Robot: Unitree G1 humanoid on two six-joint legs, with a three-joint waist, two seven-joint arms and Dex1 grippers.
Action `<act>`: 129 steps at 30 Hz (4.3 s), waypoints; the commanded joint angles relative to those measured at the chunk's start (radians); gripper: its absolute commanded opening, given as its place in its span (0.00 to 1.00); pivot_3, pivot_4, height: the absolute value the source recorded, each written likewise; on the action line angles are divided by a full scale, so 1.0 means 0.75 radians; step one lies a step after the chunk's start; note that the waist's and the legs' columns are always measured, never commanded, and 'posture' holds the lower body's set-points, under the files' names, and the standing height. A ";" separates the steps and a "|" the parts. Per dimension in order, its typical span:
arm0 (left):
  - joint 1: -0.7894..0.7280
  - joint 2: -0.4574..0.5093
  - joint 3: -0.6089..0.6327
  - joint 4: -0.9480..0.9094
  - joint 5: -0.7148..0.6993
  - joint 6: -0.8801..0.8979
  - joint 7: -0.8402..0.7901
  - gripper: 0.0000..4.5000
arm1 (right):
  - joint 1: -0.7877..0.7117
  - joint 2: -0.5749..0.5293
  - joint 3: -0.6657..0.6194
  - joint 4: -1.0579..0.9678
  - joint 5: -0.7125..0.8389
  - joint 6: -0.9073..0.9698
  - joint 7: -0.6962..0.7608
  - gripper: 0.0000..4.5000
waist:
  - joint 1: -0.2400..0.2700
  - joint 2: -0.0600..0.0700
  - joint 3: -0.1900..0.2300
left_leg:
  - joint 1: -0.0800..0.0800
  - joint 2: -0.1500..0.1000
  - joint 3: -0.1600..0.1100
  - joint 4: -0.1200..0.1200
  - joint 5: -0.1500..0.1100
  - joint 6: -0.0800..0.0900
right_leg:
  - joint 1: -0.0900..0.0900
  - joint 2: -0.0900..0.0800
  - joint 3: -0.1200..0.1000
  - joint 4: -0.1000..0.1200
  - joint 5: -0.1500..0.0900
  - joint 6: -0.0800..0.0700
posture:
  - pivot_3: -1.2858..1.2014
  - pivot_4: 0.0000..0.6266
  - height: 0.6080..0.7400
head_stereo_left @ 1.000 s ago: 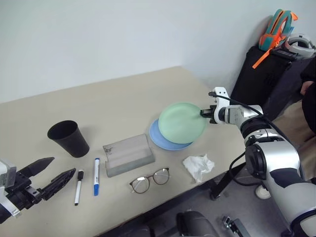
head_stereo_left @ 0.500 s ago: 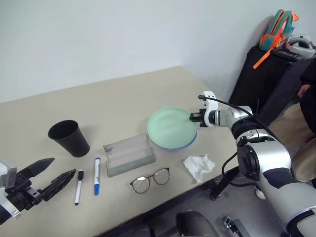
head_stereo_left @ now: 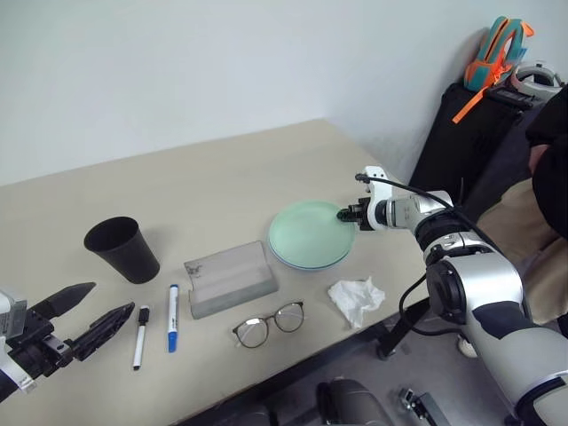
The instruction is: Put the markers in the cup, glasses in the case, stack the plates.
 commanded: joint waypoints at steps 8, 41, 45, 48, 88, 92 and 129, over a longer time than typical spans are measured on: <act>-0.013 0.015 0.024 -0.013 -0.007 -0.020 -0.011 0.92 | 0.156 -0.277 0.372 -0.703 -0.034 -0.200 0.947 0.78 | 0.006 -0.001 -0.001 | 0.000 0.000 0.000 -0.001 -0.001 0.001 | -0.001 0.000 -0.001 0.000 0.000 0.003 | 0.52 0.00 0.99; -0.006 0.014 0.024 -0.017 -0.011 -0.013 -0.012 0.92 | 0.731 -0.652 0.804 -1.411 -0.281 -0.636 1.068 0.78 | 0.036 -0.007 0.001 | 0.001 0.000 0.003 0.004 -0.007 -0.008 | -0.004 -0.002 -0.005 0.000 -0.004 0.004 | 0.52 0.00 0.99; -0.005 0.014 0.026 -0.019 -0.012 -0.010 -0.009 0.92 | 0.721 -0.624 0.799 -1.362 -0.307 -0.682 1.034 0.74 | 0.034 -0.015 -0.001 | 0.003 0.001 0.002 0.004 -0.007 -0.008 | -0.002 -0.002 -0.005 0.000 -0.004 0.004 | 0.52 0.00 0.99; -0.008 0.015 0.024 -0.018 -0.011 -0.009 -0.006 0.92 | 0.711 -0.604 0.785 -1.341 -0.305 -0.694 1.030 0.57 | 0.034 -0.018 -0.001 | 0.004 0.002 0.002 0.005 -0.007 -0.008 | -0.002 -0.002 -0.007 -0.001 -0.004 0.004 | 0.52 0.00 0.99; -0.043 0.045 -0.130 -0.056 0.054 -0.009 -0.008 0.92 | 0.045 -0.044 0.511 -0.286 -0.213 -0.851 0.724 0.20 | 0.046 0.001 0.000 | 0.003 0.026 -0.010 0.014 -0.020 -0.029 | -0.011 -0.023 -0.102 0.001 0.003 -0.003 | 0.52 0.00 0.99; -0.044 0.054 -0.149 -0.068 0.063 -0.006 -0.005 0.92 | 0.026 -0.023 0.489 -0.260 -0.204 -0.852 0.719 0.51 | 0.046 0.002 0.000 | 0.003 0.026 -0.011 0.014 -0.019 -0.029 | -0.010 -0.023 -0.102 0.002 0.003 -0.003 | 0.52 0.00 0.99; -1.004 0.305 -1.333 0.351 0.387 0.018 -0.355 0.92 | 0.168 -0.496 0.862 -1.155 0.577 -0.453 1.308 0.72 | 0.077 0.007 0.003 | 0.003 0.024 -0.036 0.018 -0.019 -0.029 | -0.006 -0.004 -0.097 0.003 0.003 -0.003 | 0.52 0.00 0.99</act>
